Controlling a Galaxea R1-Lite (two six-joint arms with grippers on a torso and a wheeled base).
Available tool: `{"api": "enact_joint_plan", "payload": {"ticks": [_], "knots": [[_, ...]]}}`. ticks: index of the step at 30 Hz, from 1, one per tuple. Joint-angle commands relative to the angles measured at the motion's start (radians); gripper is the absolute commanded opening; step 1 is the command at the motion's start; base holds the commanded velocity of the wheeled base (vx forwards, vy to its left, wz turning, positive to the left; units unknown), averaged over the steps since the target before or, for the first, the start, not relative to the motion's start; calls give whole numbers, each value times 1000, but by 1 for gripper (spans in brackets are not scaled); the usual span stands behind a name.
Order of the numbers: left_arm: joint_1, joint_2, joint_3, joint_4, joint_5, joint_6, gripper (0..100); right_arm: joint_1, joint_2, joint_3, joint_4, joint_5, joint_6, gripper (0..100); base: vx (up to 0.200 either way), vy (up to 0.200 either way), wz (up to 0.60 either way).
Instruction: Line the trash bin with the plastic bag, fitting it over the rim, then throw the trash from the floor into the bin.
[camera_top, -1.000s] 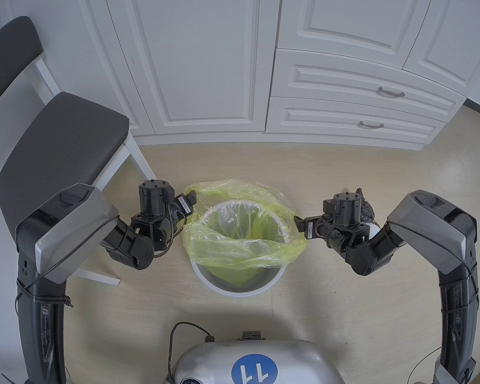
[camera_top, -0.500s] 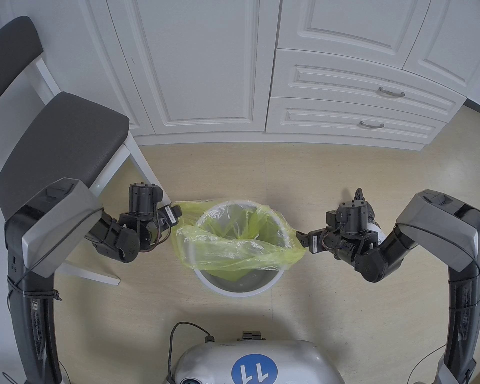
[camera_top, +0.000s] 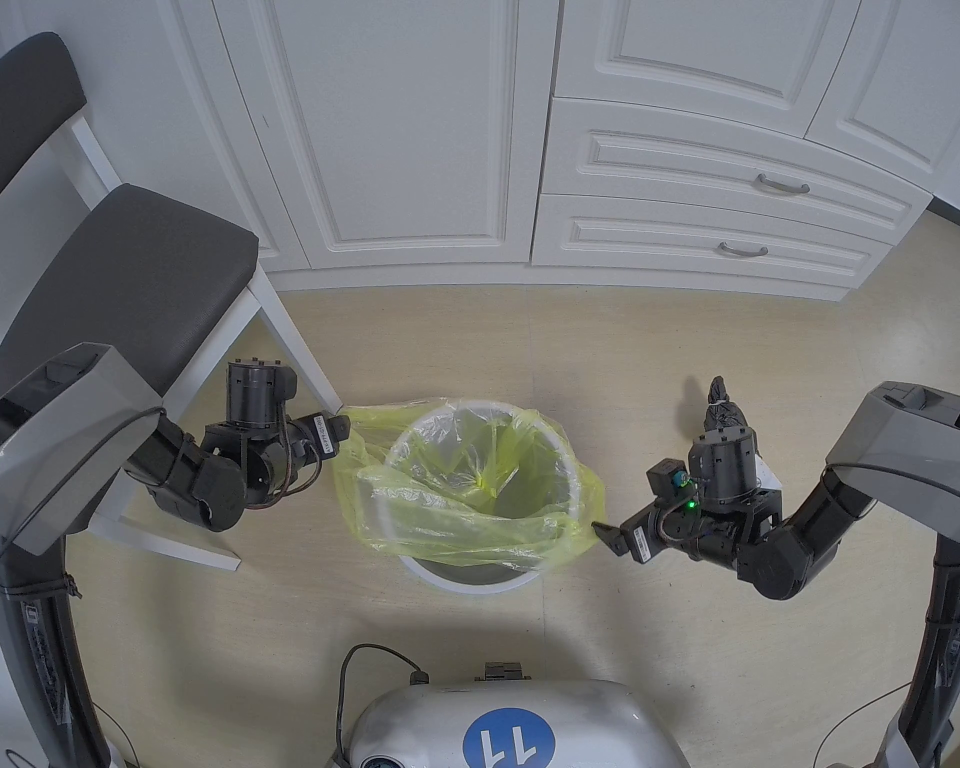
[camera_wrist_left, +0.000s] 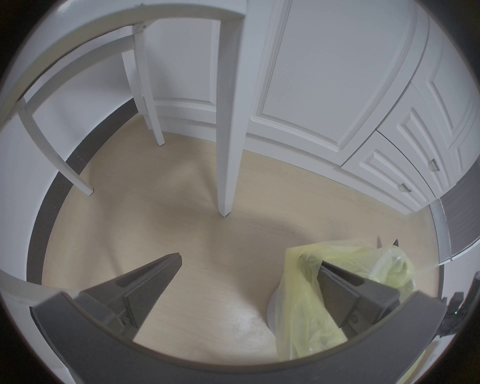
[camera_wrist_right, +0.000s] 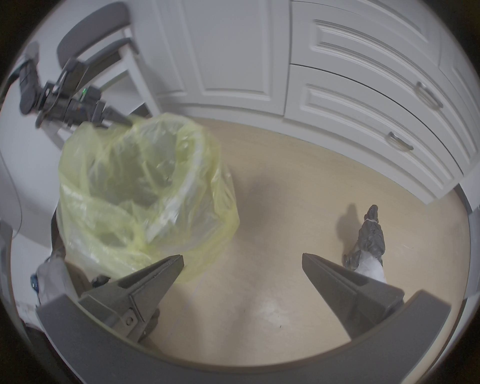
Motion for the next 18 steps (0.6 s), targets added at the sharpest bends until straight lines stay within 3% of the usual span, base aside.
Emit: {"api": "enact_joint_plan", "payload": {"ticks": [1, 5, 12, 18], "knots": [[9, -56, 43, -15, -19, 9, 100, 32, 5, 46, 6, 8, -15, 100, 0, 0, 0], [13, -131, 115, -60, -90, 16, 100, 79, 10, 54, 108, 11, -21, 100, 0, 0, 0], [38, -211, 176, -63, -196, 36, 100, 162, 31, 80, 108, 30, -9, 100, 0, 0, 0], [53, -263, 217, -65, -283, 35, 100, 285, 28, 120, 52, 53, 100, 100, 0, 0, 0]]}}
